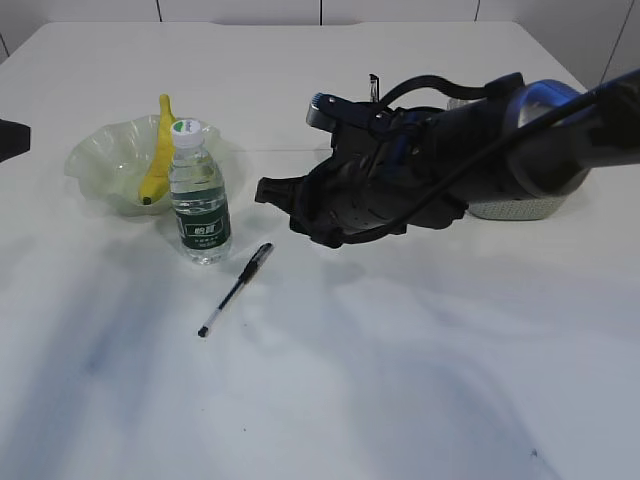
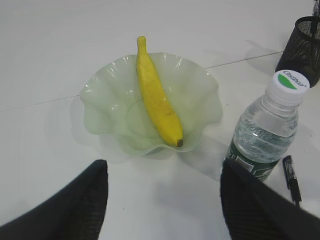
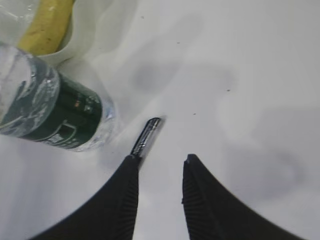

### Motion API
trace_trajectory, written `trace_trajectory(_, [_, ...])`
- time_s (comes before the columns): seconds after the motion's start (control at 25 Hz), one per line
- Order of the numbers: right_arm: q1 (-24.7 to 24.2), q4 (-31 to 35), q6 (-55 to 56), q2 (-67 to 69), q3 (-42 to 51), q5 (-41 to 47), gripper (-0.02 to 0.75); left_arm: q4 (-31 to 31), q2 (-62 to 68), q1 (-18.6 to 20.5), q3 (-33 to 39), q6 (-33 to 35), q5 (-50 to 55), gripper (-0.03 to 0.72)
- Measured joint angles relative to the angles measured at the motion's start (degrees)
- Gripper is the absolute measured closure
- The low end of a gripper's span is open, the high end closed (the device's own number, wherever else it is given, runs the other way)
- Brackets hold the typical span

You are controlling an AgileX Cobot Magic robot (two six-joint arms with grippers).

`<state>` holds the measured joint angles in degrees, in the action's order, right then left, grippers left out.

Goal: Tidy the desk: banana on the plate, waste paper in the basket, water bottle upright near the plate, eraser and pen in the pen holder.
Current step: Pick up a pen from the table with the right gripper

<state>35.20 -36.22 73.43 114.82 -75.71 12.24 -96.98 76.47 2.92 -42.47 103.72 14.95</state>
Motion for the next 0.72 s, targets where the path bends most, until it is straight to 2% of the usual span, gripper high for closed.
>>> trace_trajectory(0.2, [0.2, -0.4, -1.3, 0.0, -1.1, 4.9, 0.505, 0.0, 0.1, 0.0, 0.0, 0.0, 0.0, 0.193])
trace_trajectory(0.72, [0.2, -1.5, -1.5, 0.0, -1.4, 2.0, 0.502, 0.1, 0.6, 0.0, 0.0, 0.0, -0.8, 0.193])
